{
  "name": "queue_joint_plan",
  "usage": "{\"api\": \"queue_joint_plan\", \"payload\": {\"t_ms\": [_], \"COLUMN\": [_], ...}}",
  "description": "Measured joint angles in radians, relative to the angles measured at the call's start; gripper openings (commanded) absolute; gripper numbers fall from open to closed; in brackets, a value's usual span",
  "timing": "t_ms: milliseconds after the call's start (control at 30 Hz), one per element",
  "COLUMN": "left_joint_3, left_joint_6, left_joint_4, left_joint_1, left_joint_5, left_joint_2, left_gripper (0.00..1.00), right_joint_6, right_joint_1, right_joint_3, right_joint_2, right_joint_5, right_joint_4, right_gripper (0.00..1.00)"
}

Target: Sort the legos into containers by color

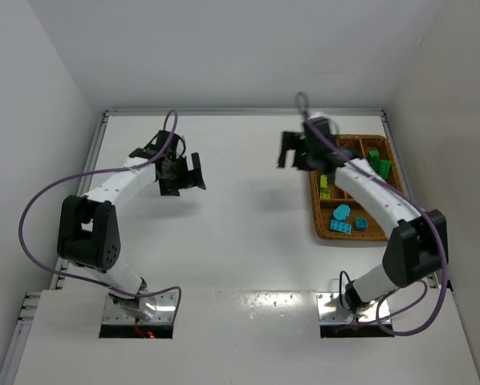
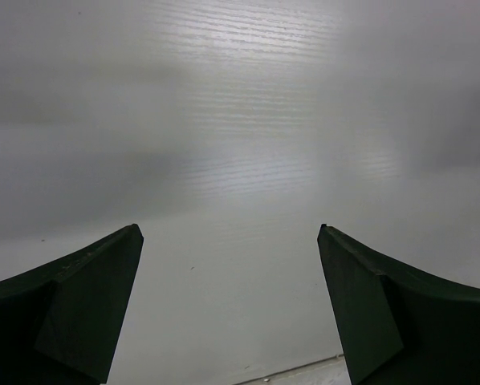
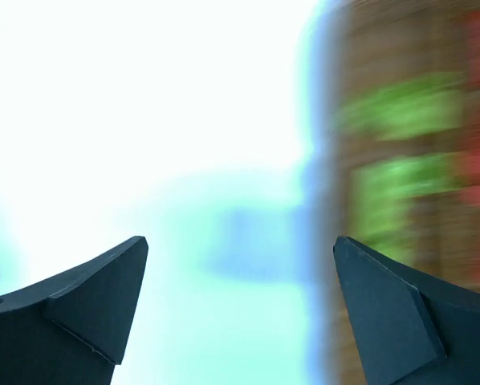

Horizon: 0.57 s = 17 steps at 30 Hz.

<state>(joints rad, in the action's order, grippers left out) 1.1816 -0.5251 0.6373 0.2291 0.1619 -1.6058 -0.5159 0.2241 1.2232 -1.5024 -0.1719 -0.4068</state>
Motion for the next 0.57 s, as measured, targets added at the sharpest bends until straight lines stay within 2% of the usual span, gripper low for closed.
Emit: {"api": "queue_joint_plan", "payload": {"t_ms": [100,200,300,567], "left_joint_3": [0.0,-0.001,-0.002,-0.016], "left_joint_6": [-0.01,-0.019,-0.029,-0.038], "left_joint_4": [0.003,0.005,0.005,0.004], "left_joint_1": [0.0,0.0,0.0,0.0], "left_joint_5": [-0.029,-0.054,-0.064,-0.055], "left_joint_2": [0.006,0.035,0.074,0.106], "left_gripper": [0.97,0.97,0.97,0.97], "right_joint_6": [0.0,-0.009,-0.016,-0.019], "right_joint_1": [0.245,0.373,0.413,0.413], "right_joint_3": [-0.03,-0.147,-0.198,-0.199], "right_joint_2": [-0.035,-0.016,-0.008,0.024], "right_joint_5": [0.037,0.084,0.076,-0.028], "right_joint_4": [-0.019,-0.018,-0.055,-0.093], "right_gripper": [0.99,0.99,0.99,0.99]}}
